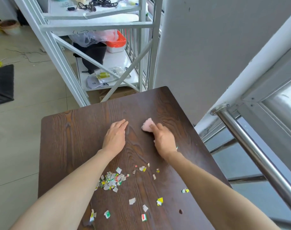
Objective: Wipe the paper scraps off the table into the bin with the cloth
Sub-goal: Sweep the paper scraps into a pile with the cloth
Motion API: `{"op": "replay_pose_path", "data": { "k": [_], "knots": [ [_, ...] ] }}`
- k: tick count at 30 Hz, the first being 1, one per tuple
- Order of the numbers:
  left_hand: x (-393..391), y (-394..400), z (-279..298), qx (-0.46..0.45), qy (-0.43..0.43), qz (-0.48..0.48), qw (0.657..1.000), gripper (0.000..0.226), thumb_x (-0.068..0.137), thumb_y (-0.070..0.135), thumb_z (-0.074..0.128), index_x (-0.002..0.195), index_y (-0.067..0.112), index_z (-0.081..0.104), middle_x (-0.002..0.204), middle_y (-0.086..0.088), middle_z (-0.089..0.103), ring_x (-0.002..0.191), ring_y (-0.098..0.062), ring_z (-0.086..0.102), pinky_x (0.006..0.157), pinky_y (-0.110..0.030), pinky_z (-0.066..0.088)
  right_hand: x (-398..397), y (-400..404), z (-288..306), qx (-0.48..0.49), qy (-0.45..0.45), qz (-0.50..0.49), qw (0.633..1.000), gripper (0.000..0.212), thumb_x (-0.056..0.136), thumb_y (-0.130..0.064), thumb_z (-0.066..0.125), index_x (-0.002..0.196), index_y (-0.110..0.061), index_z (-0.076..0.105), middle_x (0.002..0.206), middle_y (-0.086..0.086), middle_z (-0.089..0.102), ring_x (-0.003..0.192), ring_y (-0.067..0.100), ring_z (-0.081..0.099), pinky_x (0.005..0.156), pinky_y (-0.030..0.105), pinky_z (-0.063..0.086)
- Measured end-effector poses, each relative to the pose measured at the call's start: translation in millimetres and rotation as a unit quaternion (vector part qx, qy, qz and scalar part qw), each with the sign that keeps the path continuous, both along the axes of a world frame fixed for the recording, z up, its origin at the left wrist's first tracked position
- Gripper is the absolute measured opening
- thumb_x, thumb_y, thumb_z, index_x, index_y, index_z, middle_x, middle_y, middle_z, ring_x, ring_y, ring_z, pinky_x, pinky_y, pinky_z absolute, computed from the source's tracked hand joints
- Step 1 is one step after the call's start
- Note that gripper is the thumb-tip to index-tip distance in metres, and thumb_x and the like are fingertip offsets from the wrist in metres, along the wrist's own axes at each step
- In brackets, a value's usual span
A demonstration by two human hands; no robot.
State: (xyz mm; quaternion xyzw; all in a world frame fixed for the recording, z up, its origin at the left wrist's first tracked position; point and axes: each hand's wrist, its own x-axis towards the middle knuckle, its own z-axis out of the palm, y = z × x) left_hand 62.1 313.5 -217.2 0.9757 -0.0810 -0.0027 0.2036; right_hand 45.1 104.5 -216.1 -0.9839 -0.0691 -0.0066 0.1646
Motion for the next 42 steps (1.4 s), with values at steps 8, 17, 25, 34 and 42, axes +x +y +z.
{"op": "replay_pose_path", "data": {
  "k": [8,17,25,34,42],
  "knots": [
    [-4,-1,3,0.012,0.024,-0.007,1.0,0.048,0.098,0.008,0.039,0.145,0.014,0.035,0.155,0.001,0.03,0.143,-0.019,0.023,0.117,-0.036,0.026,-82,27,-4,0.035,-0.005,0.195,0.98,0.038,0.077,-0.008,0.05,0.114,-0.016,0.056,0.09,0.006,0.055,0.074,0.028,0.054,0.056,0.037,0.051],
    [-6,-4,6,0.02,0.067,-0.035,0.997,0.05,0.098,0.021,0.044,0.147,0.016,0.032,0.158,0.0,0.022,0.146,-0.018,0.016,0.119,-0.035,0.019,-47,-53,44,0.041,-0.057,0.089,0.994,0.028,0.091,-0.011,0.054,0.118,-0.018,0.05,0.093,0.007,0.049,0.067,0.034,0.057,0.054,0.043,0.051],
    [-20,-22,2,-0.006,0.086,-0.085,0.993,0.052,0.098,0.019,0.045,0.148,0.016,0.03,0.158,0.001,0.02,0.147,-0.018,0.012,0.12,-0.041,0.012,-65,-103,15,-0.061,-0.011,-0.087,0.994,0.024,0.094,-0.017,0.048,0.117,-0.02,0.051,0.092,0.01,0.052,0.079,0.034,0.056,0.056,0.034,0.034],
    [-18,-22,2,0.025,0.098,-0.084,0.991,0.052,0.1,0.016,0.038,0.15,0.019,0.024,0.16,0.003,0.014,0.148,-0.016,0.008,0.12,-0.038,0.009,-127,4,3,0.03,0.02,-0.065,0.997,0.033,0.079,-0.005,0.053,0.11,-0.015,0.056,0.085,0.004,0.053,0.07,0.029,0.056,0.051,0.034,0.036],
    [-20,-24,8,0.043,0.113,-0.096,0.988,0.051,0.1,0.016,0.036,0.15,0.015,0.024,0.16,0.0,0.014,0.148,-0.019,0.009,0.12,-0.039,0.012,-136,28,8,0.049,0.031,0.065,0.996,0.03,0.083,-0.001,0.051,0.112,-0.011,0.054,0.094,0.01,0.053,0.073,0.034,0.056,0.056,0.041,0.046]
  ]
}}
